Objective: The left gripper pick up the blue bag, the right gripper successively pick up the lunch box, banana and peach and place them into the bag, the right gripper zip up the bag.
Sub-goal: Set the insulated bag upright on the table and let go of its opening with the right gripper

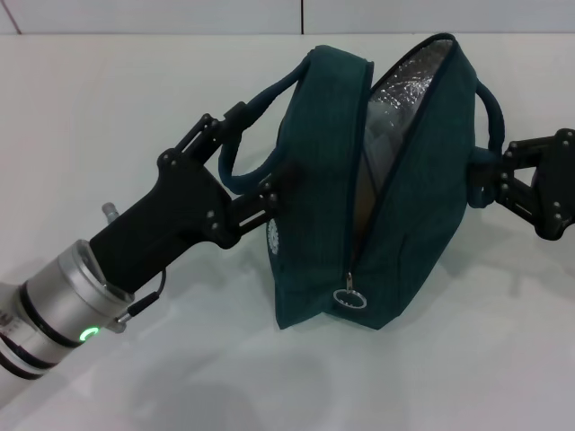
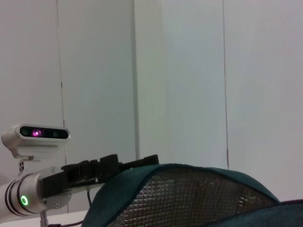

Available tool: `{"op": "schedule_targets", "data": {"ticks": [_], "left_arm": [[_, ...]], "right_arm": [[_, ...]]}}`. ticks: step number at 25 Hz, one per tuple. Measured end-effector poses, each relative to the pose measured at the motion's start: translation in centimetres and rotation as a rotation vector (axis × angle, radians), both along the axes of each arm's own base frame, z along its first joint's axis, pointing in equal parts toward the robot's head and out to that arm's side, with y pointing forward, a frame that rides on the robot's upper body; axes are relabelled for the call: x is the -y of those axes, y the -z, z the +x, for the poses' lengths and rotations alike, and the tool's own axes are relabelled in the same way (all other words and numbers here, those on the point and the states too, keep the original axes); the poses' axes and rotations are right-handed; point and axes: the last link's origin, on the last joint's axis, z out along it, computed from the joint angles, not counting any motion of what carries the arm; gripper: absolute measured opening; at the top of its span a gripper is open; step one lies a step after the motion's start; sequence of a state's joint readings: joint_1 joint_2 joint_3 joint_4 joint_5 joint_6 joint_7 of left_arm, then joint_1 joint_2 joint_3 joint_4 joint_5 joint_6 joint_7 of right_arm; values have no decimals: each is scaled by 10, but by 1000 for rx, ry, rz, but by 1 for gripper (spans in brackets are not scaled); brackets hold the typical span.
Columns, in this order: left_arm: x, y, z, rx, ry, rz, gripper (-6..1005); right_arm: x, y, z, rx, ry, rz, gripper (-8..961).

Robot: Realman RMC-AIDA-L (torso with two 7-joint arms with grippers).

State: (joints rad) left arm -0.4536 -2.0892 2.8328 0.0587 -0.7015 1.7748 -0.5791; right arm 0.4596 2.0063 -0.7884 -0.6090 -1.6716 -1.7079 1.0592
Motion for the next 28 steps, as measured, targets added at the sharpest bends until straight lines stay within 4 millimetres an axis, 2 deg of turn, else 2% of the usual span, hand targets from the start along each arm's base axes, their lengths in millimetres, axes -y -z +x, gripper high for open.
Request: {"op": "schedule_targets", "data": {"ticks": [5,19,21,24,28], "left_arm": [[3,5,3,-12,24,-32,887],[0,22,2,-47,-49,-54,714],[0,24,5,-47,-45,-48,622],[1,28,9,-53,-31,-31,483],[2,34,12,-62,-30,-42,473]], "right_arm": [[1,2,0,-3,1,-3,76],[7,5,3,6,18,-52,76],[9,4,5,4,21,-54,76],[14,-1,10,4,28,-39,141],[16,-5,12,13,24,-21,245]]}}
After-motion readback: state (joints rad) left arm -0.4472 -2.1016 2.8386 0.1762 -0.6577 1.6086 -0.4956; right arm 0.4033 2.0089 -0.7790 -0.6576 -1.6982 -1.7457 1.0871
